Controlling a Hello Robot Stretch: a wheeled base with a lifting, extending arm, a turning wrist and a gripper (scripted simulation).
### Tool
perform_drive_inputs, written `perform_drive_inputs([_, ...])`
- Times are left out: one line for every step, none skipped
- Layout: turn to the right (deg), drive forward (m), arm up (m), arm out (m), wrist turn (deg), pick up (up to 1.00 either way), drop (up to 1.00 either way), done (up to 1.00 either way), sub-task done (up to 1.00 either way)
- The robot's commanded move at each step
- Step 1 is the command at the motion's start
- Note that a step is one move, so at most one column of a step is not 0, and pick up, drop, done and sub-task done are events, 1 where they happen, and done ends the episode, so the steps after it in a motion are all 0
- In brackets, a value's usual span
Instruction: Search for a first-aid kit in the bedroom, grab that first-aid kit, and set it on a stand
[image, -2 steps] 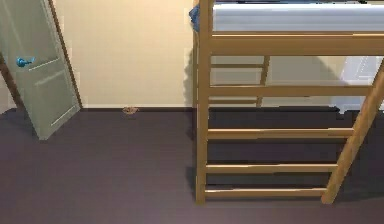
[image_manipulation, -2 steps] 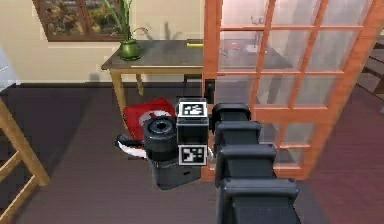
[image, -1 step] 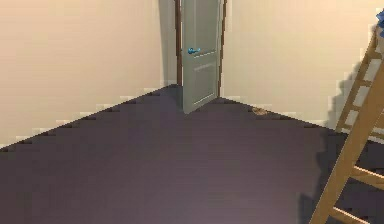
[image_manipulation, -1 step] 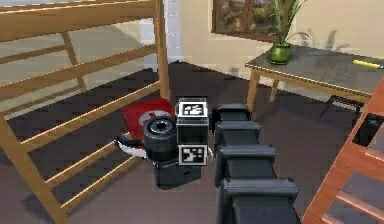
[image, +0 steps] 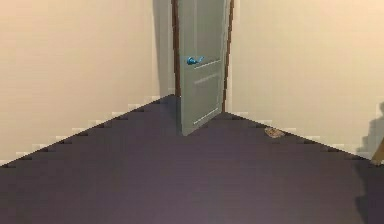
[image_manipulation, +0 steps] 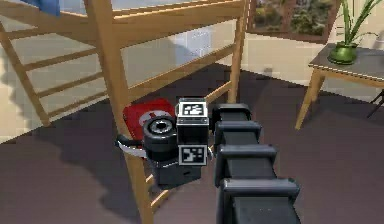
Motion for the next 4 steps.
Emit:
perform_drive_inputs([-45.0,0.0,0.0,0.0,0.0,0.0,0.0,0.0,0.0])
perform_drive_inputs([-9.0,0.0,0.0,0.0,0.0,0.0,0.0,0.0,0.0])
perform_drive_inputs([0.0,1.0,0.0,0.0,0.0,0.0,0.0,0.0,0.0])
perform_drive_inputs([-3.0,0.0,0.0,0.0,0.0,0.0,0.0,0.0,0.0])
